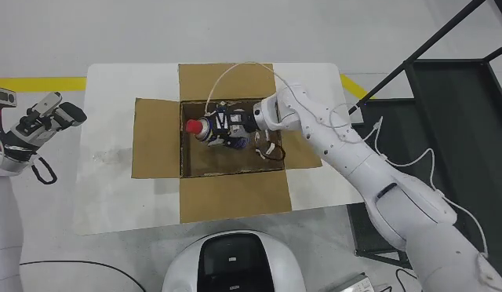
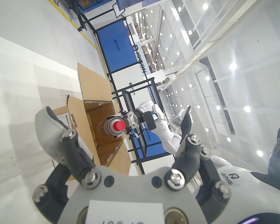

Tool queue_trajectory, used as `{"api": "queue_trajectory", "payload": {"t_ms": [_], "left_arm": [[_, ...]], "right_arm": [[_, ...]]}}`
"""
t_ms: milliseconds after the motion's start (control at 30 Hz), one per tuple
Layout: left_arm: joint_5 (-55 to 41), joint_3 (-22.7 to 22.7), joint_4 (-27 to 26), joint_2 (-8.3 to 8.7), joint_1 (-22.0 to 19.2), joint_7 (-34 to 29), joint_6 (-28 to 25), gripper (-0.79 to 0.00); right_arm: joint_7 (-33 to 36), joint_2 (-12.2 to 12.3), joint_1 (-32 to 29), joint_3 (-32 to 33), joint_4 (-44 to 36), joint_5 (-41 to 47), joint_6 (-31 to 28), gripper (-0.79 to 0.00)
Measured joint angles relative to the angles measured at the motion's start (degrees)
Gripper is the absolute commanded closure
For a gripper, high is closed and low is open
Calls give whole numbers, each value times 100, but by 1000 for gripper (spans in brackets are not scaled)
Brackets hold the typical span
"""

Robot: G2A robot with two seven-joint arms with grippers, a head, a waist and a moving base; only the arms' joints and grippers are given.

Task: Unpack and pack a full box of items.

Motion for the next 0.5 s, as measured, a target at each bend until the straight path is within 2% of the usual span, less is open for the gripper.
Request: {"api": "queue_trajectory", "payload": {"t_ms": [100, 233, 400, 500], "left_arm": [[0, 0, 0, 0, 0, 0, 0, -785], [0, 0, 0, 0, 0, 0, 0, -785], [0, 0, 0, 0, 0, 0, 0, -785], [0, 0, 0, 0, 0, 0, 0, -785]], "right_arm": [[61, 393, -650, 703, -1000, 177, 0, 0], [119, 766, -1414, 1467, -1951, 274, 0, 0], [-150, 994, -1952, 2136, -2391, 413, 0, 0], [-240, 1020, -1987, 2200, -2432, 450, 0, 0]]}}
